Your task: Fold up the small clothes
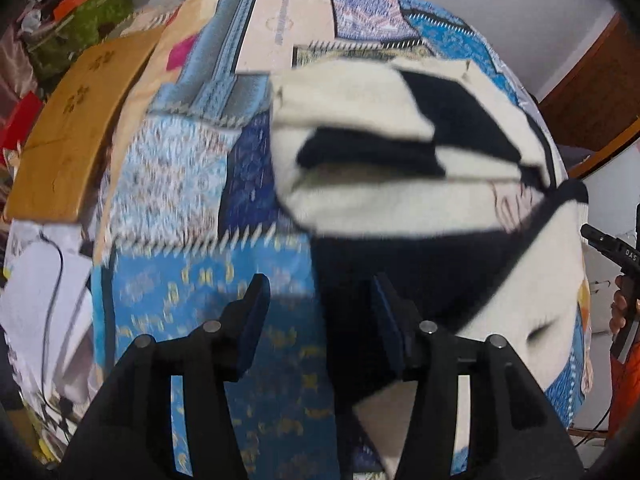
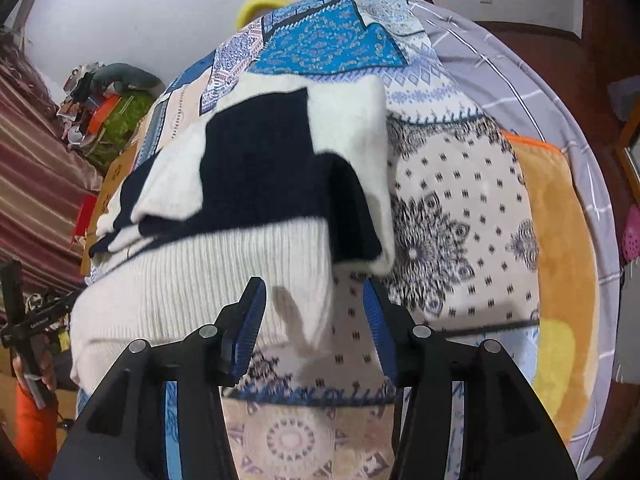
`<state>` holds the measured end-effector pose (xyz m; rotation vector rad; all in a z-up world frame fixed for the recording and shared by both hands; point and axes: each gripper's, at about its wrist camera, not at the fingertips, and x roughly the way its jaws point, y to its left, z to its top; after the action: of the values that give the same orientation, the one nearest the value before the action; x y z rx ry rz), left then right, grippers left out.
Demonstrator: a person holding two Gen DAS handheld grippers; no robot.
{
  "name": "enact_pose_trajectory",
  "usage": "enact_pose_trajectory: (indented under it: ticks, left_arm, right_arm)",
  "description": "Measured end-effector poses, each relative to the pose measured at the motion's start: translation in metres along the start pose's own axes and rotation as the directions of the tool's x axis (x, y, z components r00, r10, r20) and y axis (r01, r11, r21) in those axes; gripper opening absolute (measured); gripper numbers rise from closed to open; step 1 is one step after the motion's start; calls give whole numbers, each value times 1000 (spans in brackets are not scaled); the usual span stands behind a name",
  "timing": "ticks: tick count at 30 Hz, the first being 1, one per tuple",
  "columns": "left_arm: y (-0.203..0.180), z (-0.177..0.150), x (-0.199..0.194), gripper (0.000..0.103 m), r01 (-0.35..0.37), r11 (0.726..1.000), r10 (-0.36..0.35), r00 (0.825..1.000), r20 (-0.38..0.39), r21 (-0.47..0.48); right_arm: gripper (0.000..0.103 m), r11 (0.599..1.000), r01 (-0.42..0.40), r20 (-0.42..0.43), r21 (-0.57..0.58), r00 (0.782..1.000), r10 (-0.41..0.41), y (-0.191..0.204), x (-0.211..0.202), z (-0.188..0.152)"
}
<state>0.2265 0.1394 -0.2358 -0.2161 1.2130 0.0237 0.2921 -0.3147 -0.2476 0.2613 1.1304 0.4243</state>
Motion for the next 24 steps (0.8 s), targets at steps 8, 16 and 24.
enact_pose_trajectory:
  ticks: [8,16,24]
  left_arm:
    - [-3,-37,8,52,68,996,-73,994,-83,-61]
    - [-4,-49,-22,54,106,988,-111,993,-42,-108]
    - [-15,-60,-17,67,161,974,-175,982,-72,-162]
  right_arm:
    - [47,1000,11,-6,0,1000,-11,-5,-1,-11]
    - [47,1000,10,-3,-16,1000,-10,-2,0,-13]
    - [47,1000,7,15,-17,1000,-7,0,0,-10]
